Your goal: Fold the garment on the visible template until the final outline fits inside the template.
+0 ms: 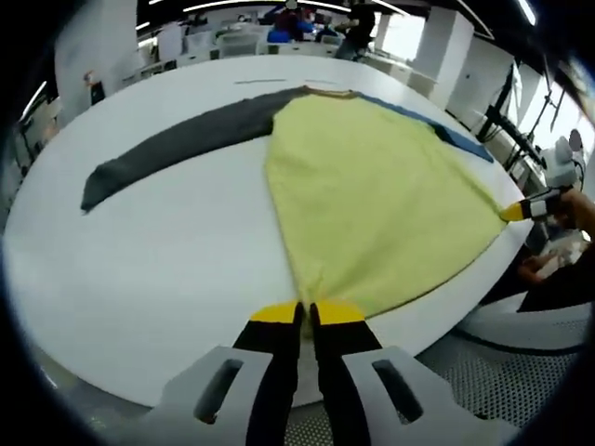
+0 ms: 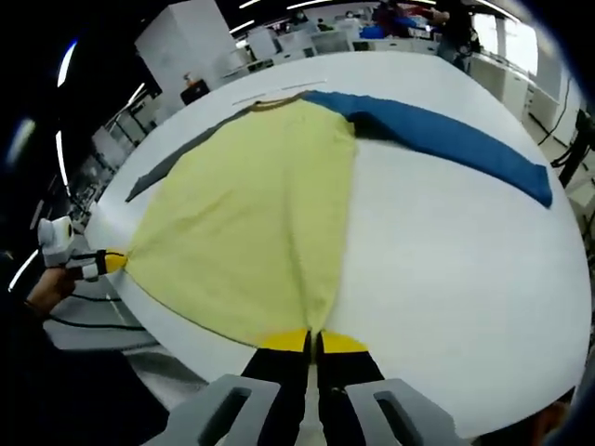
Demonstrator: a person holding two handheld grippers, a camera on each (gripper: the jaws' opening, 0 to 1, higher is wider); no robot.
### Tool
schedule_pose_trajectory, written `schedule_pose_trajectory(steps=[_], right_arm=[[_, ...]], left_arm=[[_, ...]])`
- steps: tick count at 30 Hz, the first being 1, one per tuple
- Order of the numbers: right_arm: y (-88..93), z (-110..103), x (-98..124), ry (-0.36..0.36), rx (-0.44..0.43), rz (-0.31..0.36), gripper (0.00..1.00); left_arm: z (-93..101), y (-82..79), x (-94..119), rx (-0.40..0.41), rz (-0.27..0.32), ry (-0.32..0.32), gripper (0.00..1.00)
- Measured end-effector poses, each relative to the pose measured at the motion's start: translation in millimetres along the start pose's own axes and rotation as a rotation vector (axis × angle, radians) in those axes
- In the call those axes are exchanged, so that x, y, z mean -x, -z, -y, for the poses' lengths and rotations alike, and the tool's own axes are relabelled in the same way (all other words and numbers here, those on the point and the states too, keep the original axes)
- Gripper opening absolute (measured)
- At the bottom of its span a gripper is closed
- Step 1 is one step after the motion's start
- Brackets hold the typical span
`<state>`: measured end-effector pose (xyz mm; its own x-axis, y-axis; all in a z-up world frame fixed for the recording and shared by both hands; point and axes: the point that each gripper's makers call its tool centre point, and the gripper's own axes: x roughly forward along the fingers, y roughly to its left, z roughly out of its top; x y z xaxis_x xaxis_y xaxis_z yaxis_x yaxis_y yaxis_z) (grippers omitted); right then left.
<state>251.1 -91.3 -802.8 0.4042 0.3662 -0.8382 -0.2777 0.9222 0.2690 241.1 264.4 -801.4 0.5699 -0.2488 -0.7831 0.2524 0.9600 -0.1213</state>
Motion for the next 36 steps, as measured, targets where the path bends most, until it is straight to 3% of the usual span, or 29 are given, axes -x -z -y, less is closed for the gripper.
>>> schedule_pose_trajectory(steps=[8, 14, 22, 28, 36], right_arm=[[-1.9, -4.0, 3.9, -0.022, 0.004, -0.003, 0.02], [-14.4, -7.3, 9.5, -0.036, 0.039, 0.048, 0.22], [-33.2, -7.5, 17.2, -0.034, 0.062, 0.115, 0.54], [-52.2, -1.9, 23.5, -0.033, 0.048, 0.189, 0.68], [-77.2, 18.3, 34.7, 0.001, 0.023, 0.247, 0.81]], left_arm=[[-2.7, 0.3, 2.7, -0.004, -0.004, 0.004, 0.11], [0.5, -9.1, 5.2, 0.008, 0.047, 0.037, 0.26], [7.4, -28.5, 8.2, -0.048, 0.141, 0.069, 0.45], [12.6, -54.2, 14.3, -0.072, 0.256, 0.108, 0.58], [14.2, -72.8, 16.1, -0.108, 0.328, 0.149, 0.79]])
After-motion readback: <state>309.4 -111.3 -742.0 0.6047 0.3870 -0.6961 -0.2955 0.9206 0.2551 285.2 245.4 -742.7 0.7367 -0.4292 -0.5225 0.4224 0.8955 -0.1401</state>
